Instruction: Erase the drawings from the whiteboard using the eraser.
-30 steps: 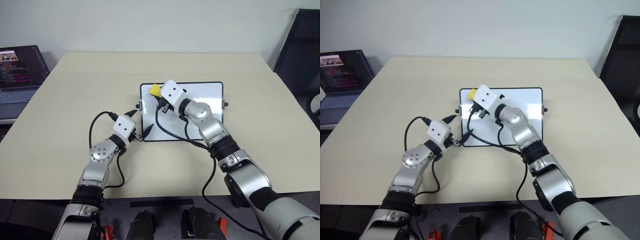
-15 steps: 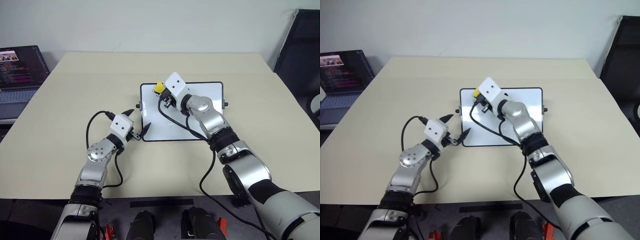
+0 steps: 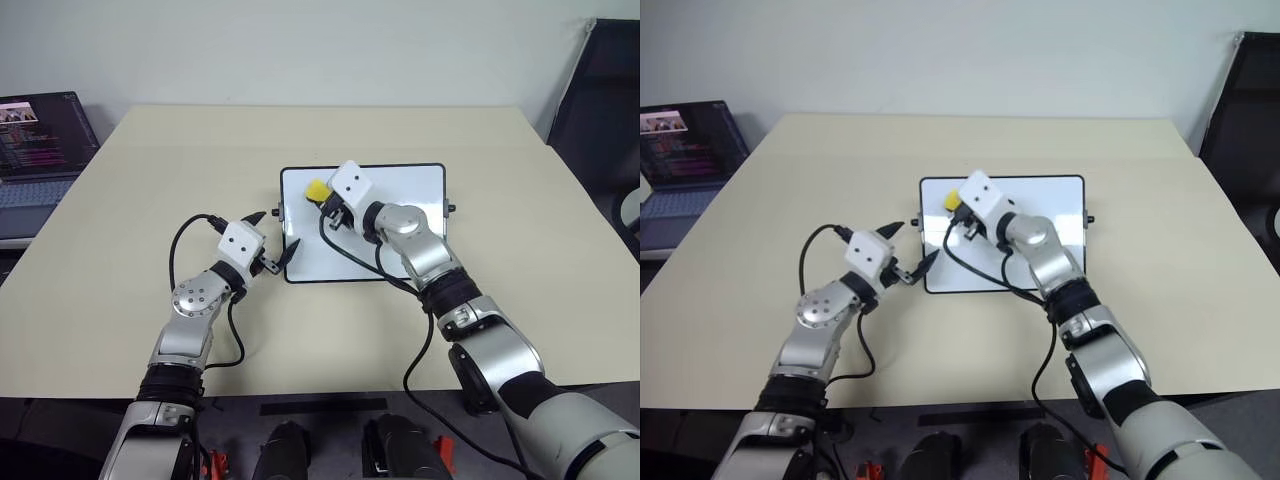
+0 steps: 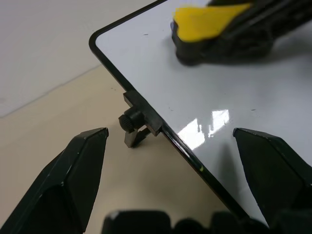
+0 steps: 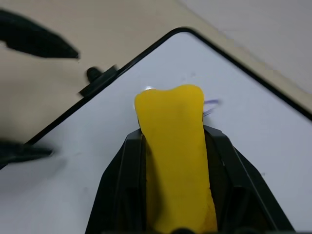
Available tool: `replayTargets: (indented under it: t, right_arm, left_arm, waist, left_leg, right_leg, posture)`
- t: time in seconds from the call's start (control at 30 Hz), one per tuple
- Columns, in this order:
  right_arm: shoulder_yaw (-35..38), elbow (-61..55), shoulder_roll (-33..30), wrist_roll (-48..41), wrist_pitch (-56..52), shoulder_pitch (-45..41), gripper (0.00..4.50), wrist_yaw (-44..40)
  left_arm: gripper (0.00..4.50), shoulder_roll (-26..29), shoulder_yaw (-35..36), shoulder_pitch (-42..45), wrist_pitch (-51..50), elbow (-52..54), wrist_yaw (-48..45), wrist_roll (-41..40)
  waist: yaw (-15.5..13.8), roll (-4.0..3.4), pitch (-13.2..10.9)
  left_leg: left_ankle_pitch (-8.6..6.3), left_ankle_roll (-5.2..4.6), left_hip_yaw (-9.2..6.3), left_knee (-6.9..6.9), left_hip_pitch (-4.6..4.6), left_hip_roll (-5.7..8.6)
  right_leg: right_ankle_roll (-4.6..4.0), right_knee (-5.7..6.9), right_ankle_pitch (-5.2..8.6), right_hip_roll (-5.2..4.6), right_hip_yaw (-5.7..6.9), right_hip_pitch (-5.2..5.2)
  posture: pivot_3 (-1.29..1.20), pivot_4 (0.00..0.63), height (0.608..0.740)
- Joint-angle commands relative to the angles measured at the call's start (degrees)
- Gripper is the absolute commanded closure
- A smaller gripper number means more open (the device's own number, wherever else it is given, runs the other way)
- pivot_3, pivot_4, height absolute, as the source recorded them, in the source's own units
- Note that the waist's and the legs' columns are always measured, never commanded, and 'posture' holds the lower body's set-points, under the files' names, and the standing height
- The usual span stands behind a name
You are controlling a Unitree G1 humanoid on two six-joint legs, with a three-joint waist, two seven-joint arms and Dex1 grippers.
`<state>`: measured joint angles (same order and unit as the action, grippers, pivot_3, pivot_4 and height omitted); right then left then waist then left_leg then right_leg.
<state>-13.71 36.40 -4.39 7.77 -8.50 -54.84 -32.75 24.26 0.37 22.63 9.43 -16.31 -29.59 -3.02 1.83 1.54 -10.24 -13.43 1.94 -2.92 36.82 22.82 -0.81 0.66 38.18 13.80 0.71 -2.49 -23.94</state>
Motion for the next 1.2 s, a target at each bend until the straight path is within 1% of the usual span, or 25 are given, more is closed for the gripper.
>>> replayTargets:
  t: [0.03, 0.07, 0.17, 0.27, 0.5, 0.77, 1.0, 1.2]
  right_arm:
    - [-0.4, -1.4, -1.5, 0.2, -4.5, 2.3, 3.29, -1.2]
    - [-0.4, -1.9, -1.6, 0.2, -4.9, 2.5, 3.29, -1.3]
    - [-0.5, -2.8, -1.8, 0.3, -5.4, 2.6, 3.29, -1.4]
    - [-0.1, -1.8, -1.3, 0.3, -4.0, 0.7, 3.29, -0.2]
    - [1.6, 5.4, 0.0, 0.1, 0.7, -6.1, 3.29, 4.6]
    - [0.0, 10.9, -1.1, 1.5, 1.3, -9.7, 3.29, 3.5]
    - [-1.7, 7.7, -3.8, 1.8, -1.5, -6.7, 3.29, -1.2]
    - [-4.2, -0.6, -6.6, 2.2, -6.0, 0.2, 3.29, -6.6]
  left_arm:
    - [0.00, 0.5, 0.9, -0.5, -0.1, 4.0, 0.2, -0.4]
    - [0.00, 0.5, 0.9, -0.7, -0.2, 4.3, 0.3, -0.4]
    - [0.00, 0.4, 0.9, -1.2, -0.4, 4.8, 0.5, -0.3]
    - [0.00, 0.1, 0.8, -1.3, -0.3, 5.0, 0.6, -0.2]
    - [0.00, -0.1, 0.6, -0.3, 0.0, 4.0, 0.4, -0.2]
    - [0.00, -0.3, 0.3, -0.4, -0.1, 4.1, 0.2, -0.3]
    - [0.00, -0.7, 0.3, -0.6, 0.0, 4.0, 0.4, -0.2]
    - [0.00, -0.8, 0.6, -1.0, 0.2, 4.2, 0.6, -0.1]
  waist:
    - [0.0, 0.00, 0.0]
    - [0.0, 0.00, 0.0]
    - [0.0, 0.00, 0.0]
    - [0.0, 0.00, 0.0]
    - [0.0, -0.01, 0.0]
    - [0.0, -0.02, 0.0]
    - [-0.1, -0.02, 0.0]
    - [-0.1, -0.01, 0.0]
  left_leg:
    - [0.00, 0.00, 0.00, 0.03, -0.06, 0.00]
    - [0.00, 0.00, -0.01, 0.05, -0.13, 0.00]
    - [0.00, 0.00, -0.02, 0.05, -0.37, 0.00]
    - [0.00, 0.00, -0.02, 0.05, -0.43, 0.02]
    - [0.00, 0.00, -0.02, 0.03, -0.42, 0.03]
    - [0.00, 0.00, -0.01, -0.03, -0.30, 0.01]
    - [0.00, 0.00, -0.03, -0.01, -0.31, 0.02]
    - [0.00, 0.00, -0.03, 0.00, -0.33, 0.01]
  right_leg:
    - [0.07, 0.01, 0.04, 0.01, 0.00, 0.08]
    - [0.22, -0.01, 0.12, 0.01, 0.01, 0.17]
    - [0.24, -0.04, 0.14, 0.01, 0.02, 0.42]
    - [0.25, -0.04, 0.14, 0.02, 0.02, 0.46]
    - [0.22, -0.07, 0.13, 0.03, 0.02, 0.44]
    - [0.21, -0.14, 0.13, 0.01, 0.00, 0.35]
    - [0.22, -0.13, 0.13, 0.01, 0.03, 0.37]
    - [0.23, -0.13, 0.13, 0.00, 0.02, 0.41]
  posture:
    - [0.00, 0.150, 0.740]
    - [0.00, 0.150, 0.740]
    - [0.00, 0.150, 0.740]
    - [0.00, 0.150, 0.740]
    - [0.00, 0.150, 0.740]
    - [0.00, 0.150, 0.740]
    - [0.00, 0.150, 0.740]
    - [0.00, 0.150, 0.740]
